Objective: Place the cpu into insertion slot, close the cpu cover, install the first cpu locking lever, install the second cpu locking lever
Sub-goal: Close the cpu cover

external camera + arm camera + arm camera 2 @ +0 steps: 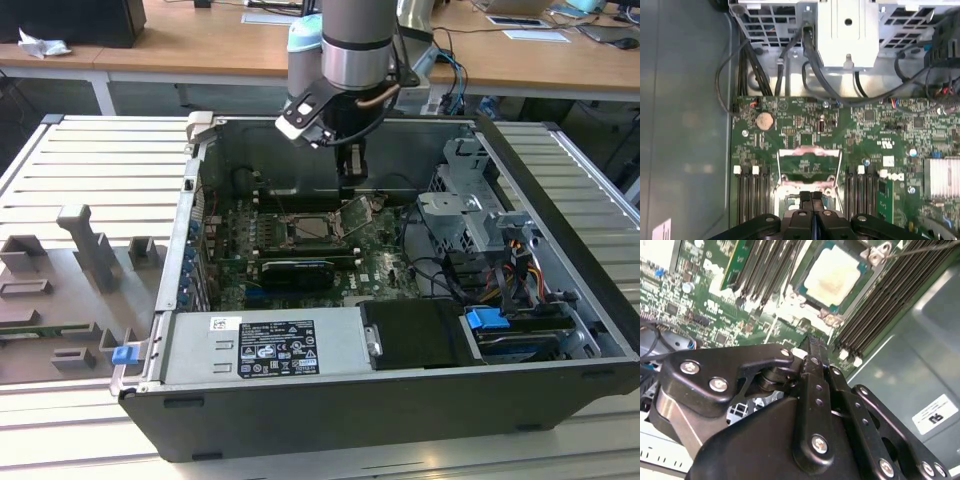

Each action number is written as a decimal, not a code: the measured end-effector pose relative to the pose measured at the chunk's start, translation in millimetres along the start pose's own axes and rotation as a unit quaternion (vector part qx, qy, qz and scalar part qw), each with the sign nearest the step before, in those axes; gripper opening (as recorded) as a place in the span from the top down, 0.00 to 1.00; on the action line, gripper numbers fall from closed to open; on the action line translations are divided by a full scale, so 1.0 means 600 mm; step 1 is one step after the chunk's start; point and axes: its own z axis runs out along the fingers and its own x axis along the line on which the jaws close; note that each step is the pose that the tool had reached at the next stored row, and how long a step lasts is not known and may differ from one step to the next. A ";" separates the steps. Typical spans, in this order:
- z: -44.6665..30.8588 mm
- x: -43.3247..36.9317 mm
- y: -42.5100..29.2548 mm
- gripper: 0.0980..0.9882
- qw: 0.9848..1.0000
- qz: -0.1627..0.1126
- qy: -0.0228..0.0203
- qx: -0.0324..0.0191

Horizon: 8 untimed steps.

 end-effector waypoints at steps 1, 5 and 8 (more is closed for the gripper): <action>0.000 0.000 0.004 0.99 1.000 0.000 0.000 0.000; 0.002 0.000 0.008 0.99 1.000 0.000 0.000 0.000; 0.003 0.000 0.010 0.99 1.000 0.000 0.000 0.000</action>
